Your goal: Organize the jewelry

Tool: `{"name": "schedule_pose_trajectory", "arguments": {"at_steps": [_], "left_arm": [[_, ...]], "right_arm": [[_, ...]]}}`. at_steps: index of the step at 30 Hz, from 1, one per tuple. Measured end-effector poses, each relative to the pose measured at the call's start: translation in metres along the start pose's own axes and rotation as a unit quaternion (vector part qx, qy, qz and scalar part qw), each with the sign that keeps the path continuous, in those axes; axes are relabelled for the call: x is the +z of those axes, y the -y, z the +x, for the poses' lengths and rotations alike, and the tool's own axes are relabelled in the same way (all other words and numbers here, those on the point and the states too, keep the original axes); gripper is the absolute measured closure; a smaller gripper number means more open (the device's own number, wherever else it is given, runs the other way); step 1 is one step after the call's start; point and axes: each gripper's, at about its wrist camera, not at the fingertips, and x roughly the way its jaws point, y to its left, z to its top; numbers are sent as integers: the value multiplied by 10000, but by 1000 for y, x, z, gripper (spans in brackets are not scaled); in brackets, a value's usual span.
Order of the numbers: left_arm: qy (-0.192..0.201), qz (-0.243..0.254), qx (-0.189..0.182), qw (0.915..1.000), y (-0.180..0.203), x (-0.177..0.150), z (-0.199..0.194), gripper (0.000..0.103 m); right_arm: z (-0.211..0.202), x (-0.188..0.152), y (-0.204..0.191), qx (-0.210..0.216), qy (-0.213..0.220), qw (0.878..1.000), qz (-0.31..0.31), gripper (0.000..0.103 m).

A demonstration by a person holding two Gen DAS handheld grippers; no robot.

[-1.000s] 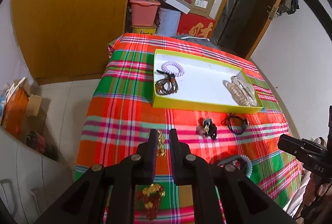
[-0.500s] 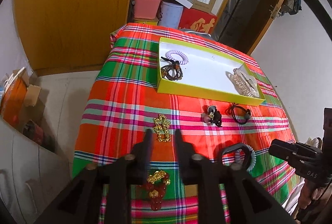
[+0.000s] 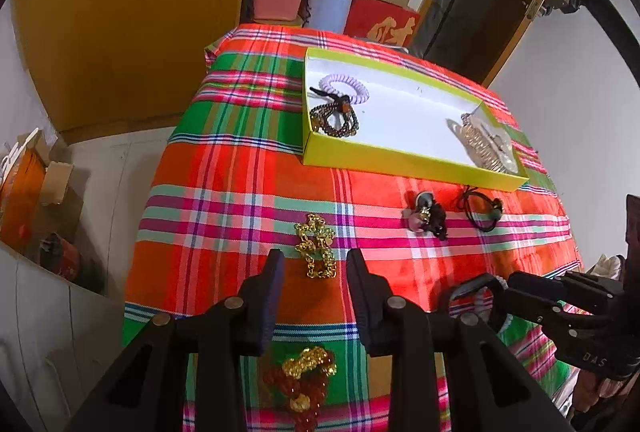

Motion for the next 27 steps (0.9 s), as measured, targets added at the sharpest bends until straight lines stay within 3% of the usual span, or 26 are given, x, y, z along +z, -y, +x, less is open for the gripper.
{"name": "schedule_pose_trajectory", "arguments": {"at_steps": [16,20,22,24,27], "left_arm": [[-181,102,103,9997,7,6,26,72],[-176,147,109,9997,8,5,27,94],[-145,139,47,9998,8,5,26,95],[-80,165,15,9998,9,4,23,103],[5,208,-70,9998,11,4,18,103]], "right_arm": [[19,8,-9,-172,-214,9994,-219,86],[19,8,-12,-251,-185,9990,-327,87],[18,8,-11,-249,-170,9990,-322,88],[16,8,-11,-256,-148,9990,-321,88],[13,8,-10,-267,-105,9991,-307,88]]}}
